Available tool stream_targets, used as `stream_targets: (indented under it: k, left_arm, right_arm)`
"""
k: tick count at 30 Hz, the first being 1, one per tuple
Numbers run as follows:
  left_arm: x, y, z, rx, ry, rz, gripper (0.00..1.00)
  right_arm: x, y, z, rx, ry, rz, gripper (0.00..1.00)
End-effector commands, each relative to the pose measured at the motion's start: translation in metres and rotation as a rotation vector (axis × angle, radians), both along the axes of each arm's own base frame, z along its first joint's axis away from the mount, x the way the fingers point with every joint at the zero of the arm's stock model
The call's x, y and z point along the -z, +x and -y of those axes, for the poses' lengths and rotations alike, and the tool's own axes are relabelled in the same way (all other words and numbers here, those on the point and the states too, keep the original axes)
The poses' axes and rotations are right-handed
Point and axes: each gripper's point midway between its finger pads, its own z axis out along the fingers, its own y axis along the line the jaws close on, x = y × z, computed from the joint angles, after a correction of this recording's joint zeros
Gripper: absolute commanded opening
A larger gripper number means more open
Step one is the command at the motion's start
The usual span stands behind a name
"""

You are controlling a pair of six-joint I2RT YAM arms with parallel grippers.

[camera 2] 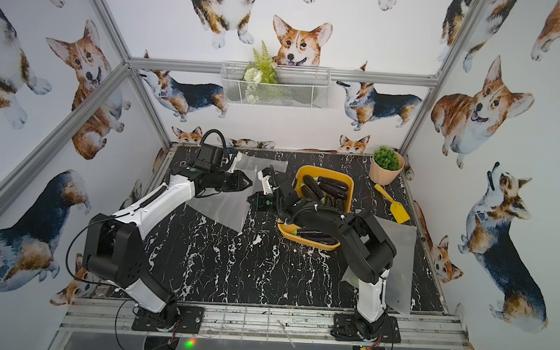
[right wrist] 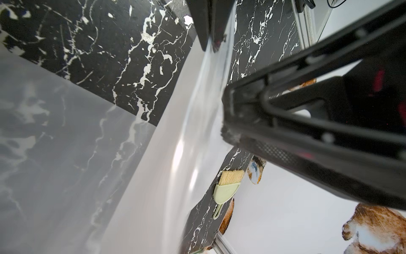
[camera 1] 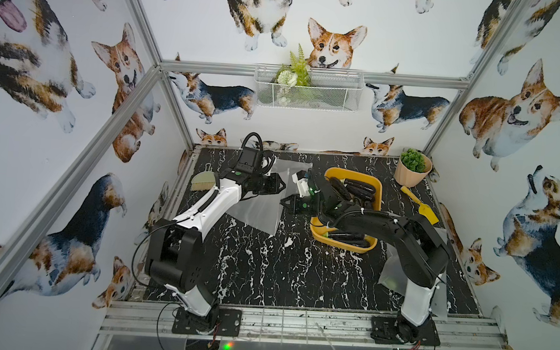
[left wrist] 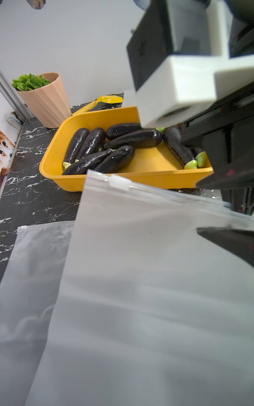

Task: Place the eggplant in a zip-top bag and seal the zipper
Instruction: Pick up the zipper food storage bag at the center of the board.

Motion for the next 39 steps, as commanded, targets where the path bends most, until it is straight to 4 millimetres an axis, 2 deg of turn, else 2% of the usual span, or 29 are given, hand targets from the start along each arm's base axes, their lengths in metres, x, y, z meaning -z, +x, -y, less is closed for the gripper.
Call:
stream_targets:
  k: [1,7,13,16,25,28,31,36,39]
  left_arm:
    - [0.008,-0.013,-0.006,0.01,0.068,0.001,0.38]
    - [0.023,-0.03,-0.01,0.019,0.111,-0.021,0.4]
    - [0.031,-0.031,-0.006,0.037,0.138,-0.03,0.39]
    - [0.038,-0.028,-0.011,0.025,0.175,-0.035,0.27]
    - [0.048,-0.034,-0.012,0.036,0.201,-0.053,0.21]
    - [0.043,-0.037,-0.012,0.036,0.195,-0.045,0.12]
    - [0.029,-0.036,-0.017,0.016,0.208,-0.017,0.04]
    - [0.001,-0.045,-0.04,-0.032,0.39,0.058,0.01]
    - [-0.011,-0.059,-0.049,-0.052,0.457,0.076,0.0]
  right_arm:
    - [-0.011,0.005,-0.003,0.021,0.032,0.012,0.0]
    - [-0.01,0.007,-0.007,0.021,0.04,0.001,0.0]
    - [-0.013,0.002,-0.012,0.001,0.037,0.006,0.0]
    - [-0.016,0.001,-0.009,0.009,0.033,0.013,0.0]
    - [-0.017,0.003,-0.002,0.037,0.007,0.029,0.0]
    - [-0.018,0.004,-0.002,0.042,0.002,0.03,0.0]
    - [-0.019,0.006,0.002,0.061,-0.022,0.026,0.0]
    - [-0.028,0.005,0.011,0.082,-0.055,0.02,0.0]
    - [-0.041,0.001,0.001,0.04,-0.021,0.022,0.0]
